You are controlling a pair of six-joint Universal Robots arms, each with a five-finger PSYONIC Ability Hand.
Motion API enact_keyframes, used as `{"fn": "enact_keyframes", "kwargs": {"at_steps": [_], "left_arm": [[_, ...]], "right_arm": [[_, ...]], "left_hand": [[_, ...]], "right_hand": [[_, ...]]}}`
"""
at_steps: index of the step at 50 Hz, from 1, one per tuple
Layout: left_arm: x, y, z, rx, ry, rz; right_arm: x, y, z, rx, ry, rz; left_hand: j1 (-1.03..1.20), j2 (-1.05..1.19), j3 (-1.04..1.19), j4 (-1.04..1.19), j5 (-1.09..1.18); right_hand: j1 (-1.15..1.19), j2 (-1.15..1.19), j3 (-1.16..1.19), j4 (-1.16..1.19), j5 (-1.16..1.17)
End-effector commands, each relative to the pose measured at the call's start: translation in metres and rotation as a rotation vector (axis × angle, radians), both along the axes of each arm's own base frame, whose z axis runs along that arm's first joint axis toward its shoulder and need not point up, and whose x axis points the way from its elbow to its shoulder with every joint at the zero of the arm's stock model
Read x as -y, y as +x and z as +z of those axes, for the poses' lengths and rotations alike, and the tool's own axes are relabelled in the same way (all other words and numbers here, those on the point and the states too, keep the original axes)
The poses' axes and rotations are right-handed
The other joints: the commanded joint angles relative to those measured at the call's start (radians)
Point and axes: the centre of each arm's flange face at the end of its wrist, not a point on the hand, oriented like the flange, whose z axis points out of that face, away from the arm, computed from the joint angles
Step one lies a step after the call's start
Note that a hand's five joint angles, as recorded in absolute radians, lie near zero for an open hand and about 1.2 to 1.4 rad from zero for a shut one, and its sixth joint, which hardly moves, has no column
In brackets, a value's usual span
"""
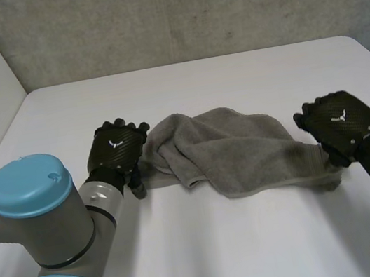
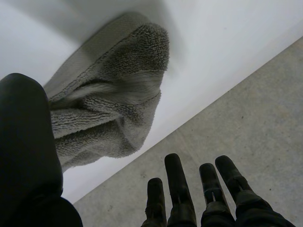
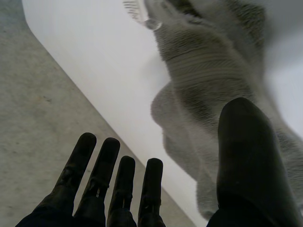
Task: Fold the towel.
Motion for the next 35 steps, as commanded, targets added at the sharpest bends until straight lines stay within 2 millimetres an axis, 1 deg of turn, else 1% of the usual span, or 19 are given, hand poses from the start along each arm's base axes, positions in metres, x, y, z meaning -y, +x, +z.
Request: {"fn": "enact_keyframes", "kwargs": {"at_steps": [1,2,4,10,12,15,18,20,21,22,23,24,26,29,31,32,33,34,35], "left_arm": [[-0.006,-0.005,-0.004,0.004,0.012,-0.024],[-0.008,-0.006,-0.005,0.005,0.013,-0.028],[-0.010,-0.008,-0.006,0.004,0.016,-0.036],[-0.014,-0.013,-0.010,0.011,0.026,-0.056],[-0.015,-0.013,-0.010,0.011,0.026,-0.057],[-0.015,-0.013,-0.011,0.012,0.027,-0.057],[-0.014,-0.013,-0.011,0.011,0.028,-0.057],[-0.015,-0.014,-0.011,0.012,0.027,-0.059],[-0.014,-0.014,-0.011,0.009,0.025,-0.059],[-0.014,-0.014,-0.011,0.009,0.025,-0.059],[-0.013,-0.014,-0.011,0.010,0.027,-0.057],[-0.013,-0.015,-0.012,0.010,0.028,-0.058],[-0.012,-0.016,-0.012,0.008,0.028,-0.060],[-0.011,-0.019,-0.014,0.005,0.029,-0.068],[-0.010,-0.022,-0.016,0.004,0.030,-0.080],[-0.010,-0.026,-0.016,0.000,0.029,-0.092],[-0.010,-0.026,-0.016,0.000,0.029,-0.092],[-0.008,-0.028,-0.016,-0.004,0.028,-0.100],[-0.008,-0.028,-0.016,-0.004,0.028,-0.100]], "right_arm": [[0.008,-0.013,-0.020,-0.095,0.016,-0.016],[0.008,-0.013,-0.020,-0.095,0.016,-0.016],[0.016,-0.017,-0.030,-0.137,0.026,-0.024],[0.027,-0.022,-0.041,-0.178,0.041,-0.032],[0.033,-0.023,-0.054,-0.204,0.076,-0.027],[0.035,-0.024,-0.059,-0.218,0.086,-0.027],[0.039,-0.026,-0.064,-0.240,0.090,-0.026],[0.046,-0.028,-0.061,-0.240,0.067,-0.041],[0.046,-0.028,-0.061,-0.240,0.067,-0.041],[0.049,-0.028,-0.059,-0.233,0.052,-0.047],[0.049,-0.028,-0.059,-0.233,0.052,-0.047],[0.052,-0.027,-0.056,-0.224,0.034,-0.049],[0.054,-0.027,-0.054,-0.214,0.013,-0.056],[0.058,-0.026,-0.043,-0.170,-0.026,-0.079],[0.055,-0.021,-0.018,-0.078,-0.074,-0.096],[0.055,-0.020,-0.018,-0.078,-0.074,-0.096],[0.052,-0.017,-0.006,-0.024,-0.089,-0.098],[0.052,-0.017,-0.006,-0.023,-0.089,-0.098],[0.048,-0.015,0.005,0.027,-0.105,-0.099]], "left_hand": [[-0.008,-0.183,0.006,-0.004,-0.163],[-0.005,-0.180,0.009,-0.001,-0.159],[0.001,-0.174,0.014,0.005,-0.154],[0.019,-0.157,0.032,0.023,-0.136],[0.019,-0.157,0.032,0.023,-0.136],[0.016,-0.160,0.029,0.020,-0.139],[0.016,-0.160,0.029,0.020,-0.139],[0.016,-0.160,0.029,0.020,-0.139],[0.016,-0.160,0.029,0.020,-0.139],[0.016,-0.160,0.029,0.020,-0.139],[0.013,-0.162,0.026,0.017,-0.142],[0.013,-0.163,0.026,0.017,-0.142],[0.013,-0.163,0.026,0.017,-0.142],[0.013,-0.163,0.026,0.017,-0.142],[0.013,-0.163,0.026,0.017,-0.142],[0.013,-0.163,0.026,0.017,-0.142],[0.013,-0.163,0.026,0.017,-0.142],[0.013,-0.163,0.026,0.017,-0.142],[0.013,-0.163,0.026,0.017,-0.142]], "right_hand": [[0.047,0.038,0.042,0.049,0.060],[0.048,0.039,0.042,0.049,0.060],[0.083,0.074,0.077,0.084,0.095],[0.124,0.115,0.118,0.125,0.136],[0.133,0.124,0.127,0.134,0.145],[0.133,0.124,0.127,0.134,0.145],[0.200,0.191,0.194,0.202,0.213],[0.516,0.507,0.510,0.517,0.528],[0.517,0.509,0.512,0.519,0.530],[0.735,0.727,0.730,0.737,0.748],[0.737,0.729,0.732,0.739,0.750],[0.895,0.886,0.889,0.896,0.907],[0.895,0.886,0.889,0.897,0.907],[0.895,0.886,0.889,0.897,0.907],[0.895,0.886,0.889,0.897,0.907],[0.895,0.886,0.889,0.897,0.907],[0.895,0.886,0.889,0.897,0.907],[0.895,0.886,0.889,0.897,0.907],[0.895,0.886,0.889,0.897,0.907]]}}
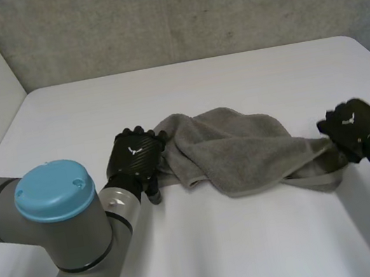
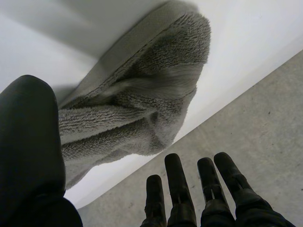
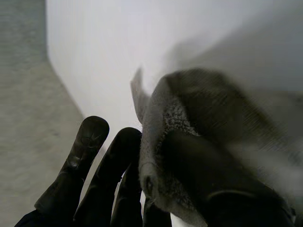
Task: Fold the towel.
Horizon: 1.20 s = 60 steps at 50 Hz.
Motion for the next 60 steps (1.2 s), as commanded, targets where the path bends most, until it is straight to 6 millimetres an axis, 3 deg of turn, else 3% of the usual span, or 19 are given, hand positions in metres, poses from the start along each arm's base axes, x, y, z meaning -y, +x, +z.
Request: {"fn": "enact_keyframes", "kwargs": {"at_steps": [1,7,28,33,38,46,55,60], "left_arm": [[0.005,-0.012,-0.003,-0.014,-0.003,-0.036],[0.009,-0.026,-0.008,-0.061,0.025,-0.053],[0.021,-0.074,-0.041,-0.044,0.152,-0.099],[0.027,-0.082,-0.040,-0.046,0.140,-0.097],[0.036,-0.081,-0.038,-0.050,0.108,-0.043],[0.051,-0.070,-0.039,-0.036,0.069,0.097],[0.049,-0.064,-0.041,-0.021,0.082,0.115],[0.047,-0.060,-0.030,-0.031,0.074,0.118]], "right_arm": [[-0.012,0.011,0.049,0.214,-0.083,-0.009],[-0.017,0.010,0.060,0.285,-0.082,-0.034],[-0.018,0.008,0.027,0.206,0.018,-0.056],[-0.017,0.008,0.023,0.204,0.030,-0.056],[-0.018,0.008,0.022,0.202,0.034,-0.056],[-0.018,0.008,0.021,0.183,0.028,-0.051],[-0.018,0.008,0.019,0.169,0.029,-0.049],[-0.018,0.008,0.017,0.168,0.038,-0.051]], "left_hand": [[-0.026,-0.162,-0.031,-0.026,-0.210],[-0.024,-0.160,-0.028,-0.023,-0.207],[0.053,-0.083,0.048,0.053,-0.131],[0.234,0.098,0.229,0.235,0.051],[0.399,0.263,0.394,0.399,0.216],[0.402,0.266,0.397,0.403,0.219],[0.396,0.260,0.391,0.397,0.213],[0.405,0.269,0.400,0.405,0.222]], "right_hand": [[0.072,0.093,0.072,0.056,0.055],[0.072,0.093,0.072,0.056,0.055],[0.072,0.093,0.072,0.056,0.055],[0.072,0.093,0.072,0.056,0.055],[0.072,0.093,0.072,0.056,0.055],[0.072,0.093,0.072,0.056,0.055],[0.072,0.093,0.072,0.056,0.055],[0.072,0.093,0.072,0.056,0.055]]}}
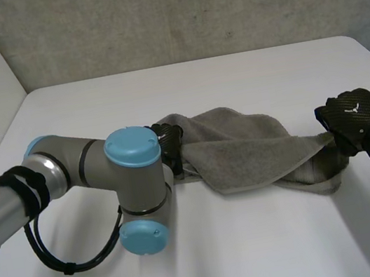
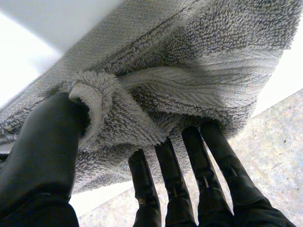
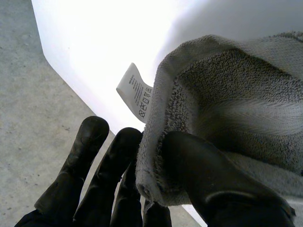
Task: Fold the towel.
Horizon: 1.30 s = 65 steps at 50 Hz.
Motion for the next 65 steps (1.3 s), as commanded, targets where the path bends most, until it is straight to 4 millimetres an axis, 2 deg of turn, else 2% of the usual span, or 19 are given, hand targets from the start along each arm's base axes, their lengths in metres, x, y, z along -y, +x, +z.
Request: {"fn": "enact_keyframes", "kwargs": {"at_steps": [1,6,11,17,21,22,26,27,31,34,37,41,44,47,54,59,63,64,65], "left_arm": [[-0.002,0.005,0.009,-0.006,-0.003,0.000],[-0.002,0.006,0.010,-0.008,-0.006,0.003],[0.006,0.013,0.009,-0.004,0.001,0.021],[0.014,0.022,0.016,-0.007,-0.003,0.049],[0.018,0.040,0.063,-0.060,-0.068,0.081],[0.018,0.040,0.063,-0.060,-0.068,0.081],[0.017,0.067,0.134,-0.146,-0.188,0.122],[0.015,0.075,0.158,-0.178,-0.235,0.123],[0.007,0.091,0.201,-0.231,-0.323,0.105],[0.003,0.109,0.233,-0.263,-0.393,0.102],[0.005,0.121,0.242,-0.258,-0.408,0.094],[0.003,0.125,0.227,-0.224,-0.343,0.064],[-0.001,0.124,0.198,-0.177,-0.243,0.026],[0.006,0.122,0.144,-0.060,-0.116,-0.003],[0.040,0.128,0.098,0.142,-0.098,-0.003],[0.075,0.116,0.118,0.172,-0.257,-0.002],[0.103,0.106,0.197,0.055,-0.550,0.037],[0.106,0.104,0.229,-0.006,-0.658,0.049],[0.106,0.104,0.229,-0.007,-0.659,0.049]], "right_arm": [[0.000,0.000,-0.003,-0.001,0.011,-0.001],[0.000,0.000,-0.006,-0.005,0.019,0.000],[0.000,0.000,-0.007,-0.015,0.020,0.001],[0.010,-0.002,0.009,-0.002,-0.026,-0.011],[0.014,0.001,0.035,0.011,-0.099,-0.008],[0.014,0.001,0.056,0.014,-0.144,-0.014],[0.013,0.000,0.132,0.086,-0.274,-0.044],[0.013,0.000,0.133,0.086,-0.274,-0.045],[0.014,-0.003,0.186,0.205,-0.306,-0.054],[0.009,-0.002,0.202,0.204,-0.274,-0.050],[0.006,-0.003,0.203,0.193,-0.240,-0.049],[0.009,0.004,0.172,0.098,-0.077,-0.031],[0.004,0.018,0.149,-0.001,-0.004,0.027],[0.004,0.035,0.127,-0.078,0.034,0.083],[0.042,0.052,0.082,-0.137,0.108,0.070],[0.082,0.074,0.087,-0.105,-0.056,0.064],[0.104,0.090,0.117,-0.042,-0.277,0.039],[0.112,0.096,0.139,0.012,-0.422,0.023],[0.117,0.098,0.160,0.059,-0.560,0.005]], "left_hand": [[-0.079,-0.085,-0.083,-0.080,-0.238],[0.001,-0.005,-0.004,-0.001,-0.159],[0.578,0.572,0.574,0.576,0.419],[0.579,0.573,0.574,0.577,0.419],[0.579,0.573,0.574,0.577,0.419],[0.579,0.573,0.574,0.577,0.419],[0.579,0.573,0.574,0.577,0.419],[0.579,0.573,0.574,0.577,0.419],[0.579,0.573,0.574,0.577,0.419],[0.579,0.573,0.574,0.577,0.419],[0.579,0.573,0.574,0.577,0.419],[0.579,0.573,0.574,0.577,0.419],[0.579,0.573,0.574,0.577,0.419],[0.579,0.573,0.574,0.577,0.419],[0.579,0.573,0.574,0.577,0.419],[0.579,0.573,0.574,0.577,0.419],[0.579,0.573,0.574,0.577,0.419],[0.579,0.573,0.574,0.577,0.419],[0.579,0.573,0.574,0.577,0.419]], "right_hand": [[0.072,0.093,0.072,0.056,0.055],[0.072,0.093,0.072,0.056,0.055],[0.072,0.093,0.072,0.056,0.055],[0.072,0.093,0.072,0.056,0.055],[0.072,0.093,0.072,0.056,0.055],[0.072,0.093,0.072,0.056,0.055],[0.072,0.093,0.072,0.056,0.055],[0.072,0.093,0.072,0.056,0.055],[0.072,0.093,0.072,0.056,0.055],[0.072,0.093,0.072,0.056,0.055],[0.072,0.093,0.072,0.056,0.055],[0.072,0.093,0.072,0.056,0.055],[0.072,0.093,0.072,0.056,0.055],[0.072,0.093,0.072,0.056,0.055],[0.072,0.093,0.072,0.056,0.055],[0.072,0.093,0.072,0.056,0.055],[0.072,0.093,0.072,0.056,0.055],[0.072,0.093,0.072,0.056,0.055],[0.072,0.093,0.072,0.056,0.055]]}}
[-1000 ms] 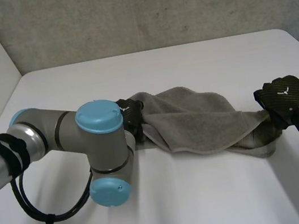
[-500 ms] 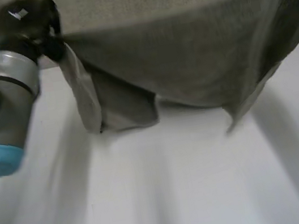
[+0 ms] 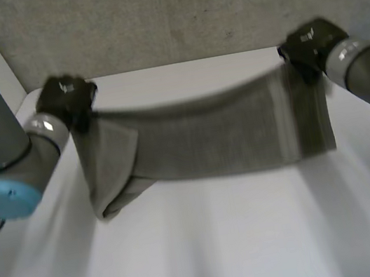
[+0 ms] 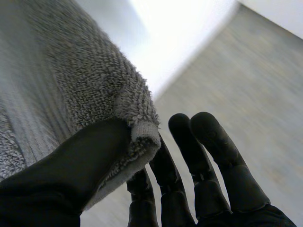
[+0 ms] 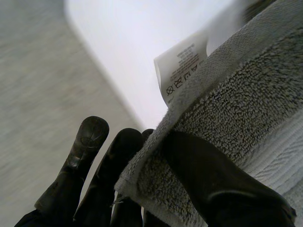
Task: Fold the towel.
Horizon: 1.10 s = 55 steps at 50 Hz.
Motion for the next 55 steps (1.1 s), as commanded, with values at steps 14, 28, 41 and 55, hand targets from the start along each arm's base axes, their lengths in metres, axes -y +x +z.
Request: {"fn": "enact_keyframes", "kwargs": {"at_steps": [14,28,41,55], "left_arm": [[0.012,-0.005,0.151,-0.469,-0.462,-0.086],[-0.044,0.041,-0.043,-0.192,0.046,-0.209],[-0.093,0.036,-0.101,-0.014,0.162,-0.335],[-0.096,0.028,-0.115,-0.002,0.200,-0.322]], "right_arm": [[-0.035,0.021,0.095,0.327,-0.595,0.124],[-0.107,0.002,-0.055,0.085,-0.086,0.219],[-0.135,-0.015,-0.109,-0.023,0.076,0.199],[-0.128,-0.022,-0.110,-0.016,0.069,0.165]], "left_hand": [[-0.015,-0.100,-0.142,-0.116,-0.233],[-0.015,-0.100,-0.142,-0.116,-0.233],[-0.015,-0.100,-0.142,-0.116,-0.233],[-0.544,-0.629,-0.671,-0.645,-0.762]], "right_hand": [[0.070,0.093,0.063,0.052,0.055],[0.070,0.093,0.063,0.052,0.055],[0.070,0.093,0.063,0.052,0.055],[0.070,0.093,0.063,0.052,0.055]]}}
